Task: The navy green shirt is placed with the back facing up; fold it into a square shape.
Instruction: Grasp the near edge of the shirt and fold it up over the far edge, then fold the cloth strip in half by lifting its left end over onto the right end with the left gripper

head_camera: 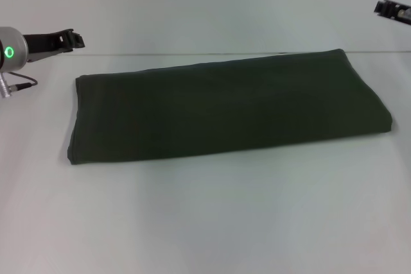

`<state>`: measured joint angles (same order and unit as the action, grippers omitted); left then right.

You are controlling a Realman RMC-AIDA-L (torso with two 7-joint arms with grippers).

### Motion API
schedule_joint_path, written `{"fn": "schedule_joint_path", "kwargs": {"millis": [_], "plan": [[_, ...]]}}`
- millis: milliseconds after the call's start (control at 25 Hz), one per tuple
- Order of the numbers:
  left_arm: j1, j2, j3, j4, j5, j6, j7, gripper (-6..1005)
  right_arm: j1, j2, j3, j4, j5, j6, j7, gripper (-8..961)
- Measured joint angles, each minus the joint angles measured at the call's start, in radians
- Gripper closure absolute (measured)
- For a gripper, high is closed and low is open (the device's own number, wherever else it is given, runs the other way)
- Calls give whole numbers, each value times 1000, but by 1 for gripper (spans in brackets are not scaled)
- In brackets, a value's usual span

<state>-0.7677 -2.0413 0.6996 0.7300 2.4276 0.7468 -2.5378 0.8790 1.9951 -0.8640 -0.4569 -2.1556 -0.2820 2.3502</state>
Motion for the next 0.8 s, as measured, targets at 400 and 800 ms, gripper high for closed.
{"fn": "schedule_joint_path", "kwargs": {"millis": [400,800], "plan": [[154,-25,-27,107,-265,285,49,593,-181,-10,140,-186,119,-507,10,509],[308,-25,-275,-136,-522,665,179,234,-407,12,184,-108,507,-908,-240,387]]}}
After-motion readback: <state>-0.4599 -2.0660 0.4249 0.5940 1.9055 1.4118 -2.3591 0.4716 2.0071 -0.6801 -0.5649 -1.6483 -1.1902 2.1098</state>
